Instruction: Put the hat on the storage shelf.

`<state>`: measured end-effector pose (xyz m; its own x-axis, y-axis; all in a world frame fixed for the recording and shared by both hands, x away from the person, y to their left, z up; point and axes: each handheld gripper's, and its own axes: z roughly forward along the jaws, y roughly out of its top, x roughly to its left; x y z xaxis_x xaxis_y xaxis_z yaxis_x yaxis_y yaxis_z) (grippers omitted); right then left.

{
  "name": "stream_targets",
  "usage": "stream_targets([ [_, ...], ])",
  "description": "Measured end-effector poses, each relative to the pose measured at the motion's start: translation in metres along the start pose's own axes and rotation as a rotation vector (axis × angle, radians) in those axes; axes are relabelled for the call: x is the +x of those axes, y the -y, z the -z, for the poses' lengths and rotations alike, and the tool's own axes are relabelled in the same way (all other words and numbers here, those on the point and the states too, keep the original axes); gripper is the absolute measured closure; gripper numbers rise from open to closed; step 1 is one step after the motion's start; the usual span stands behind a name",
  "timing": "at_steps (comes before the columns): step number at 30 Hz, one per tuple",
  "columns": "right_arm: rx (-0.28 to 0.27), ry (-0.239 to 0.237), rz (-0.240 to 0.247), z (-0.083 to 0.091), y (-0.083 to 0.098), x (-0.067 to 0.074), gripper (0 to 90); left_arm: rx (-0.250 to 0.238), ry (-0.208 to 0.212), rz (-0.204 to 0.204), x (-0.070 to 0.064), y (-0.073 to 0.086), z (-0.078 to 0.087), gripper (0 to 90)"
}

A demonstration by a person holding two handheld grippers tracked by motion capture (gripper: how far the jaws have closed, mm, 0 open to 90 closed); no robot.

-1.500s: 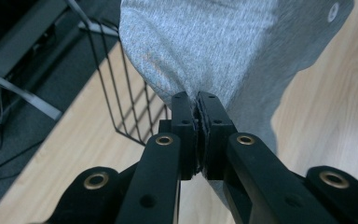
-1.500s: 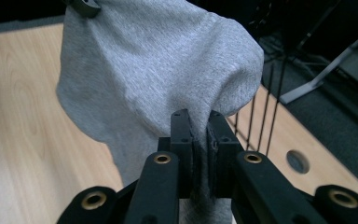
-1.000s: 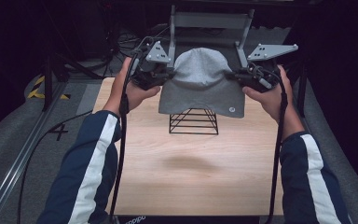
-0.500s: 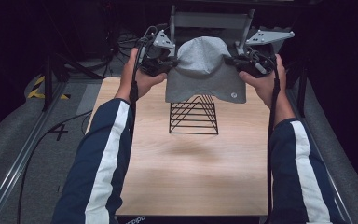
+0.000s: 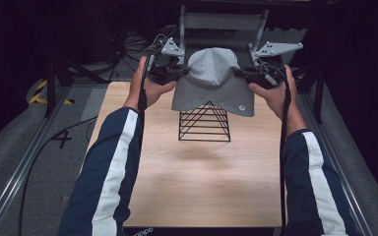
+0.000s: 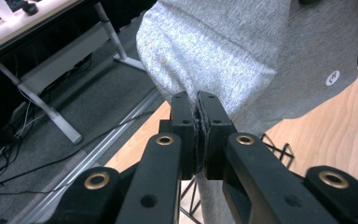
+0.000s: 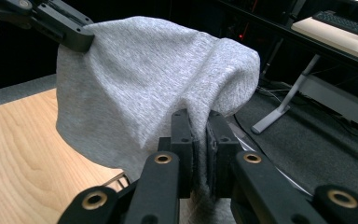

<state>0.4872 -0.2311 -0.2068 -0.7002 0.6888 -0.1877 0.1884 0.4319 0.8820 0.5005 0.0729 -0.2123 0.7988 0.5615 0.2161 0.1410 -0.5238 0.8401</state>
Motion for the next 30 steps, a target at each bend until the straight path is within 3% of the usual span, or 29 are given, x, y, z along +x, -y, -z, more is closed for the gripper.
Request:
stream_targets([
  [8,-0.029,-0.027,0.026,0.016,-0.004,0.013,83.7,-0.041,0.017,-0.045,-0.014,-0.006,0.027,86.7],
  [13,-0.014,-0.033,0.047,0.016,-0.002,0.019,83.7,-0.040,0.028,-0.062,-0.022,-0.001,0.029,86.7],
  [24,0.022,-0.042,0.034,0.004,0.015,0.018,83.7,-0.015,0.058,-0.031,-0.020,0.030,0.009,86.6],
  [30,0.053,-0.053,0.025,-0.008,0.036,0.020,83.6,0.008,0.075,-0.003,-0.022,0.051,-0.006,86.4],
])
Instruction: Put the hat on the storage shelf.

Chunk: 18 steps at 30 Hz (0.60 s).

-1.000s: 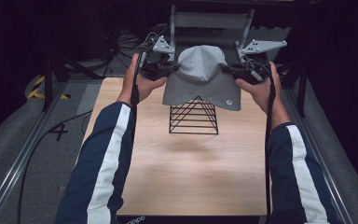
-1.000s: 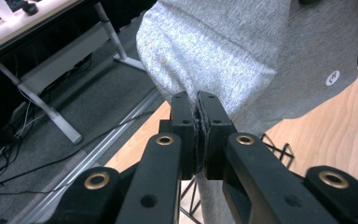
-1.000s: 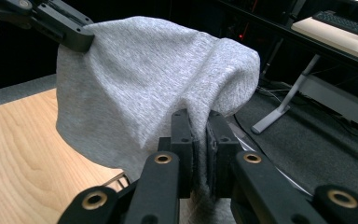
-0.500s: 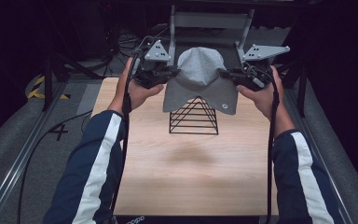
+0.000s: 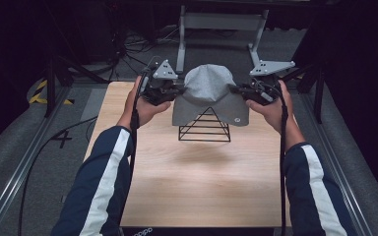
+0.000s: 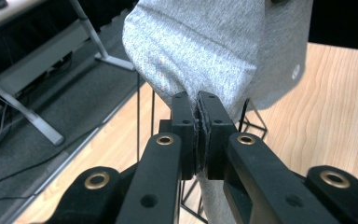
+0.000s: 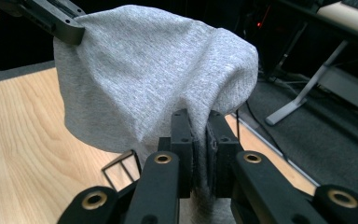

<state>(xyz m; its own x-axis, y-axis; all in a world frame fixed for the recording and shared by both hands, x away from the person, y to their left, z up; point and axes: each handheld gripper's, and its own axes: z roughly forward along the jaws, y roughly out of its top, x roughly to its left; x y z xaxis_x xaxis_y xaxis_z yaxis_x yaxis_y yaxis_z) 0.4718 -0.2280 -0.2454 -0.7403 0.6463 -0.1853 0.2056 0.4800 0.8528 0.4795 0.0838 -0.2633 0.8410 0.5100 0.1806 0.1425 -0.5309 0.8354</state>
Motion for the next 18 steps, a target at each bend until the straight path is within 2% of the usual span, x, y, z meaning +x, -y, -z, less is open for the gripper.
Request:
stream_targets([
  [9,0.064,-0.023,-0.017,-0.022,0.034,0.004,83.6,0.041,0.037,0.040,-0.003,0.036,-0.030,86.1],
  [12,0.068,-0.034,-0.021,-0.026,0.043,0.006,83.7,0.045,0.038,0.046,-0.005,0.045,-0.036,85.9],
  [16,0.091,-0.035,-0.028,-0.032,0.055,0.009,83.7,0.070,0.037,0.041,-0.010,0.053,-0.046,85.9],
  [18,0.103,-0.037,-0.031,-0.035,0.062,0.010,83.8,0.090,0.026,0.021,-0.013,0.057,-0.051,85.9],
])
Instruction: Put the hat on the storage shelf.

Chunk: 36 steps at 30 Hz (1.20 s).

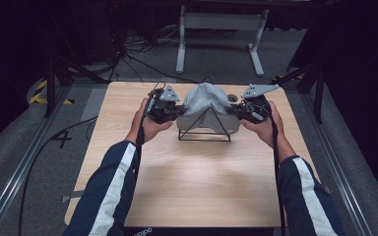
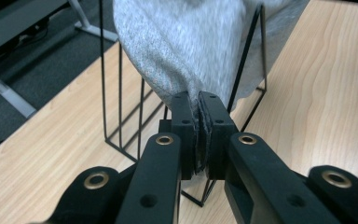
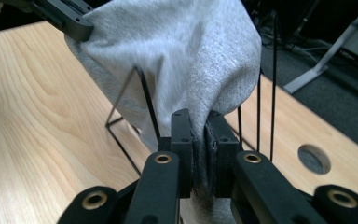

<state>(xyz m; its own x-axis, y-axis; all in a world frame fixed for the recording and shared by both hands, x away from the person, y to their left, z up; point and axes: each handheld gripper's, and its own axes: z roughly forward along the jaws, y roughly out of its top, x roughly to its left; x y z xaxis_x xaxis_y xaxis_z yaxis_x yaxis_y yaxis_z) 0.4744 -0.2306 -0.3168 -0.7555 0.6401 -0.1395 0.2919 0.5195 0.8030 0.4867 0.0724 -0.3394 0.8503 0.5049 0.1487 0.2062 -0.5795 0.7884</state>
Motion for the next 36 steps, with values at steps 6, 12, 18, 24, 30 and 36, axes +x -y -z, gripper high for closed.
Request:
stream_targets([
  [6,0.004,-0.009,-0.037,-0.009,0.016,-0.001,83.8,-0.029,-0.017,0.035,-0.003,0.006,-0.008,78.3],
  [12,-0.070,-0.009,-0.101,-0.001,0.024,-0.007,65.3,-0.108,0.016,0.107,-0.002,0.017,-0.001,48.6],
  [18,-0.078,-0.059,-0.131,0.007,0.040,-0.008,55.0,-0.048,0.046,0.092,-0.004,0.035,-0.005,43.2],
  [24,0.001,-0.087,-0.161,-0.010,0.053,-0.006,51.4,0.030,0.061,0.090,-0.007,0.037,-0.026,56.3],
  [30,0.041,-0.087,-0.199,-0.027,0.063,-0.008,56.9,0.069,0.058,0.073,-0.011,0.036,-0.040,78.0],
  [36,0.047,-0.051,-0.159,-0.033,0.067,-0.005,79.2,0.097,0.034,0.071,-0.012,0.037,-0.048,87.3],
])
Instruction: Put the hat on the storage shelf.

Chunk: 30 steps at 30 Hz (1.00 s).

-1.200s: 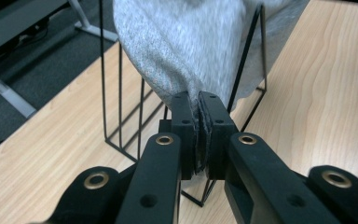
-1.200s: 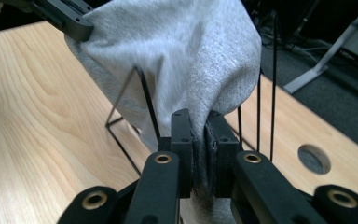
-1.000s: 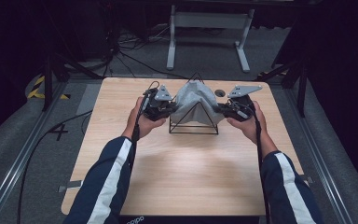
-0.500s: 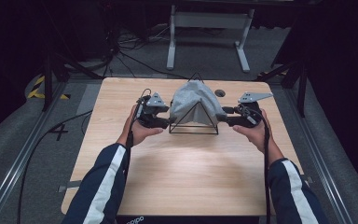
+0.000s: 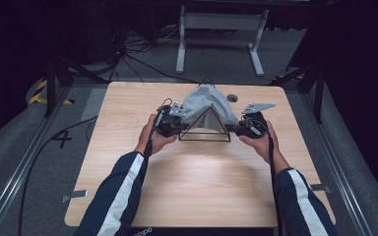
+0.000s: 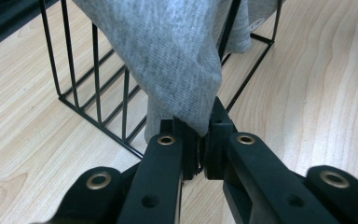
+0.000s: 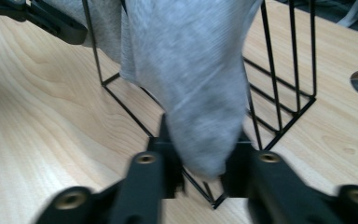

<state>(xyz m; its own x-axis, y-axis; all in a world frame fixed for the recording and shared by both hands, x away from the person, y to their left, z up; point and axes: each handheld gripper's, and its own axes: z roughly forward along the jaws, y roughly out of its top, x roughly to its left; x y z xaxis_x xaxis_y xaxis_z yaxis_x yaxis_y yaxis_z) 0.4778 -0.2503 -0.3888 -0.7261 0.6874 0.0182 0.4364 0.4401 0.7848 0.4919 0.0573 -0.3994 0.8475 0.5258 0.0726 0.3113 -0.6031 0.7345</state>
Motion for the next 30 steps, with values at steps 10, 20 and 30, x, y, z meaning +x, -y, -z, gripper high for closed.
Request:
stream_targets([
  [10,-0.047,0.050,0.017,-0.001,0.003,-0.005,75.7,0.151,-0.028,-0.048,0.004,0.006,-0.019,87.7],
  [20,-0.052,0.024,0.087,0.005,0.002,0.006,86.4,0.142,-0.039,-0.026,0.008,0.020,-0.027,87.2],
  [30,0.135,0.125,0.050,-0.016,0.034,-0.014,86.4,0.140,-0.073,-0.099,-0.003,0.018,-0.012,87.1],
])
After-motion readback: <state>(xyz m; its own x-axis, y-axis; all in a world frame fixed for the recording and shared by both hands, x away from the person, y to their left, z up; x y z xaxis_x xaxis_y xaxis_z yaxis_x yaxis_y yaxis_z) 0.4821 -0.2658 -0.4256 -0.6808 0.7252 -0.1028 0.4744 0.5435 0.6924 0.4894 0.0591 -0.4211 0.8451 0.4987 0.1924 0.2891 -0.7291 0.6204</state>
